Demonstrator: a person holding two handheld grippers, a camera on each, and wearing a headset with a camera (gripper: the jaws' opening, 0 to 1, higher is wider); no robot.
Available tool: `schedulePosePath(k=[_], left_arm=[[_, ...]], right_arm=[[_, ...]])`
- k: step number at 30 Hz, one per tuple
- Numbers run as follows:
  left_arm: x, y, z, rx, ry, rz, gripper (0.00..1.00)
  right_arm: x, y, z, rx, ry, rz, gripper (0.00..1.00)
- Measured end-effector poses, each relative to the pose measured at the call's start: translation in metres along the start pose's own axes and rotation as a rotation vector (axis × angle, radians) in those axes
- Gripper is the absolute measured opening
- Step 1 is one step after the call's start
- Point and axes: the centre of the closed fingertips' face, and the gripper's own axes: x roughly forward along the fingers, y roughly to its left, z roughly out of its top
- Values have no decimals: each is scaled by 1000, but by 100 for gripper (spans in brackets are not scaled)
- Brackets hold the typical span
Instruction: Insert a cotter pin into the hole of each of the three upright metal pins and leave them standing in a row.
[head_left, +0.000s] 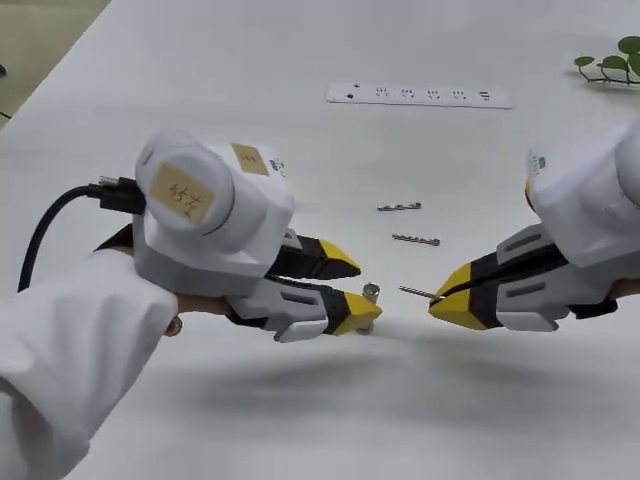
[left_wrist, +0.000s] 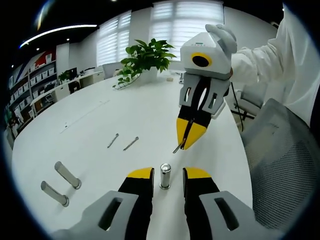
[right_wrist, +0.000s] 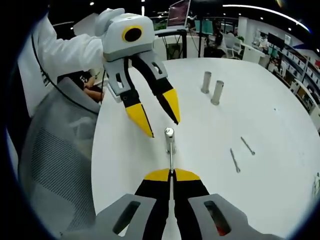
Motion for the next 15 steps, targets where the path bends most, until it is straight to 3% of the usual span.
schedulePosePath(k=[15], left_arm=[[9,4,-3,2,16,-10,6]], right_arm=[[11,-4,0,-39,38,14,0]])
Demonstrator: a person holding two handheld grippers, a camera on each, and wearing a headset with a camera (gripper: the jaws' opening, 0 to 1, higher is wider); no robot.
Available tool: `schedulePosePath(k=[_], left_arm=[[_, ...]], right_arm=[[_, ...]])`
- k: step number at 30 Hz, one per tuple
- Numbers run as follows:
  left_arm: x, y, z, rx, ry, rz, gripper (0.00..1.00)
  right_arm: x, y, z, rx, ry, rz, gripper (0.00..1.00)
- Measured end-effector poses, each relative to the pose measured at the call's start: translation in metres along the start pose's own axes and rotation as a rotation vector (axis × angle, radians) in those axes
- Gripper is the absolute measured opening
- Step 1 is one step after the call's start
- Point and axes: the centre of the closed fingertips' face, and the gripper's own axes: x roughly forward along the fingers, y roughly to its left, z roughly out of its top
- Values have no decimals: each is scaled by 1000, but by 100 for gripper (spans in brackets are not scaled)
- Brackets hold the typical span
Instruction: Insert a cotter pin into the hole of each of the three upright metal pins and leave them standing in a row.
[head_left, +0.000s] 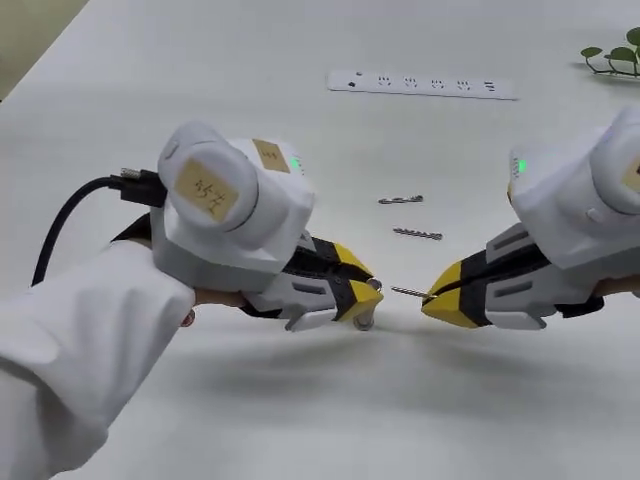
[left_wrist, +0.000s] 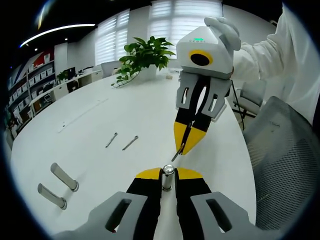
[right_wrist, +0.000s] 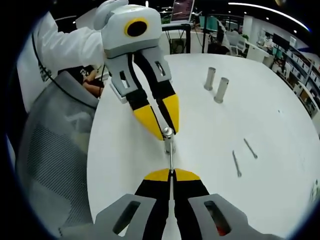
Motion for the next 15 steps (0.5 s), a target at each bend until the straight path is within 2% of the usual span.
schedulePosePath(k=[11,15], left_arm=[[1,0,0,17,6,-12,6],[1,0,0,16,8,-11,6]], right_arm=[[4,-1,2,-48,11,2,0],[4,-4,2,-69,18,-12,0]])
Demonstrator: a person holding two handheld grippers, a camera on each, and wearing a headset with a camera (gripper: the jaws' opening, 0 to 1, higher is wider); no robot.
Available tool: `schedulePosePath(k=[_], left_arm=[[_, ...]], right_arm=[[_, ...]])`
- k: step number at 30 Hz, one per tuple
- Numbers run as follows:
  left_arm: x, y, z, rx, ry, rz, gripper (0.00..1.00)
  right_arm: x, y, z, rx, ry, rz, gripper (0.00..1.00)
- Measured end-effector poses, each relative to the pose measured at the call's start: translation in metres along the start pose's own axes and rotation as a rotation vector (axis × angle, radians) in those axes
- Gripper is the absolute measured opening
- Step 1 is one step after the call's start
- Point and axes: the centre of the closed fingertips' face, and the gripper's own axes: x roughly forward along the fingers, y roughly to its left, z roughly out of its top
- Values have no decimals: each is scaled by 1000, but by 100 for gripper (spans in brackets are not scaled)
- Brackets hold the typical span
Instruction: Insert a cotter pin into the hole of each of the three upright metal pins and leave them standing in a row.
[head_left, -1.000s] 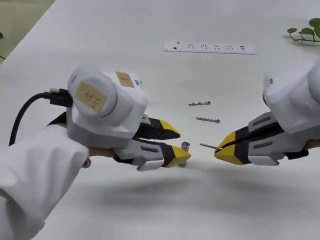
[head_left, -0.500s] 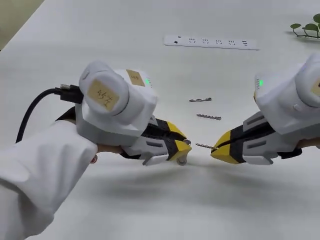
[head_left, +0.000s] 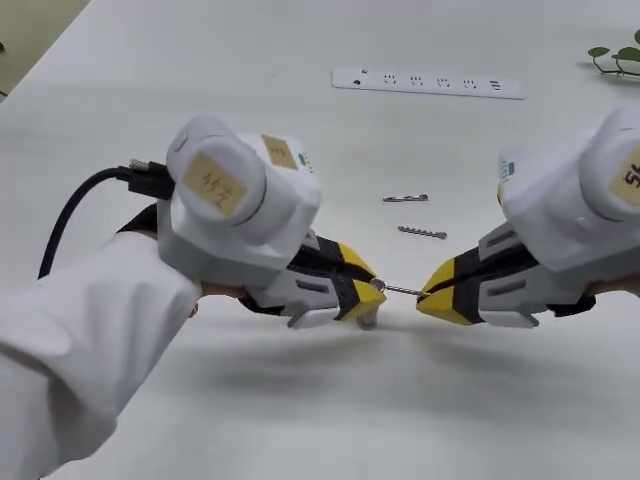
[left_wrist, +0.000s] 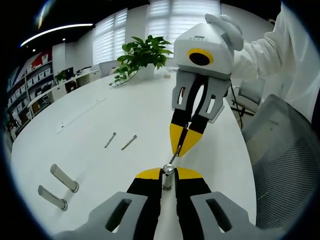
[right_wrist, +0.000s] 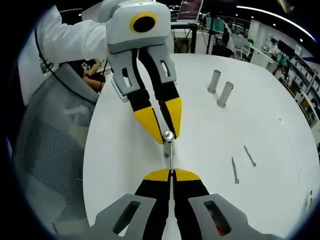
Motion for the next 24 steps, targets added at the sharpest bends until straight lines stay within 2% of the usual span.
schedulePosePath(k=[6,18,24], left_arm=[[0,-1,0,7,2,1,6],[2,-1,0,17,7,-1,6],[2,-1,1,13,9,-2,6]], right_arm=[[4,1,2,-25,2,11,0],[10,-3,13,-79,-5,-3,0],[15,3,20,-76,-21,7,0]])
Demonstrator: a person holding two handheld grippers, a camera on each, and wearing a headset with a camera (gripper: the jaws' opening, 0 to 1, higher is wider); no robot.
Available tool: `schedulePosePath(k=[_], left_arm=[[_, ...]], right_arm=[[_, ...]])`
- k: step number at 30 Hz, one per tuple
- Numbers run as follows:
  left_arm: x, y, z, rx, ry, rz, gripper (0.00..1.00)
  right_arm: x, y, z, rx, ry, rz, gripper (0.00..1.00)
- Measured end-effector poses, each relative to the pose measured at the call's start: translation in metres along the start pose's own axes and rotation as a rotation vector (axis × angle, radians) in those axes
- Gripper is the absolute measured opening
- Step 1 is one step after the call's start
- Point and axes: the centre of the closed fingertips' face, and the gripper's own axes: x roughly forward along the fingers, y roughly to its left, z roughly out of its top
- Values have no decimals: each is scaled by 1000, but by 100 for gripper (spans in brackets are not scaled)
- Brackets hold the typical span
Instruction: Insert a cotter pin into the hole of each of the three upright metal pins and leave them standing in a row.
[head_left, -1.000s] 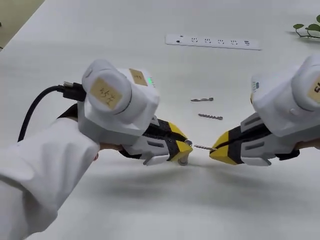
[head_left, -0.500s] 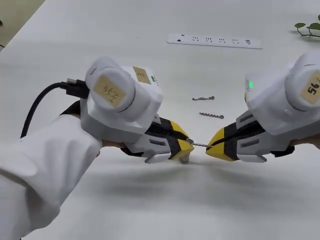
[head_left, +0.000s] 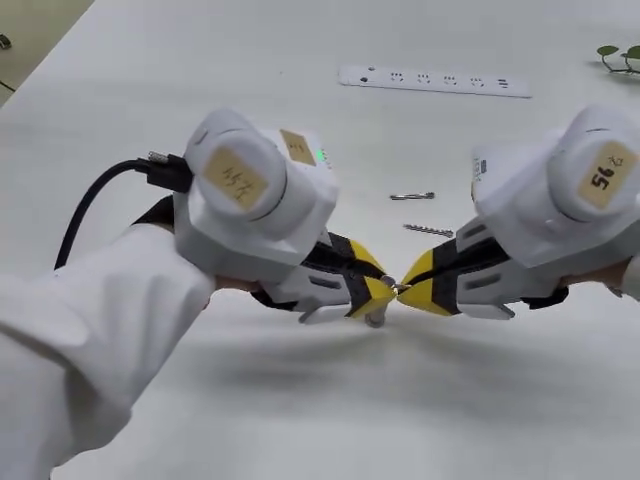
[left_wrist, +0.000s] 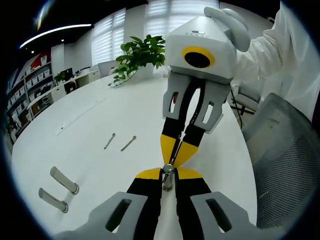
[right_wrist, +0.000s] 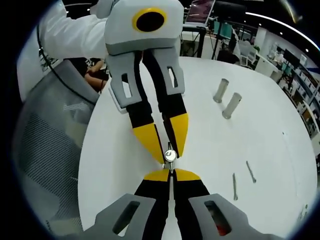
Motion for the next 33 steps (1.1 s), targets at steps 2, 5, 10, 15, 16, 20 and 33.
schedulePosePath(k=[2,5,10,15,16,20,33], left_arm=[[0,0,0,3,1,0,6],[0,-1,1,4,6,-4,6],[0,-1,1,4,18,-8,6],[0,0,1,5,22,-9,6],[0,0,1,7,22,-9,6],[1,0,2,2,22,-9,6],[0,-1,1,12,26,-10,6]], right_arm=[[0,0,1,-1,0,-5,0],[1,2,4,-33,-20,8,0],[-2,3,4,-31,-27,9,0],[-5,2,2,-16,-37,-9,7],[-7,2,1,-18,-35,-10,6],[-12,2,-2,-9,-36,-11,5],[-17,1,-1,12,-36,-26,0]])
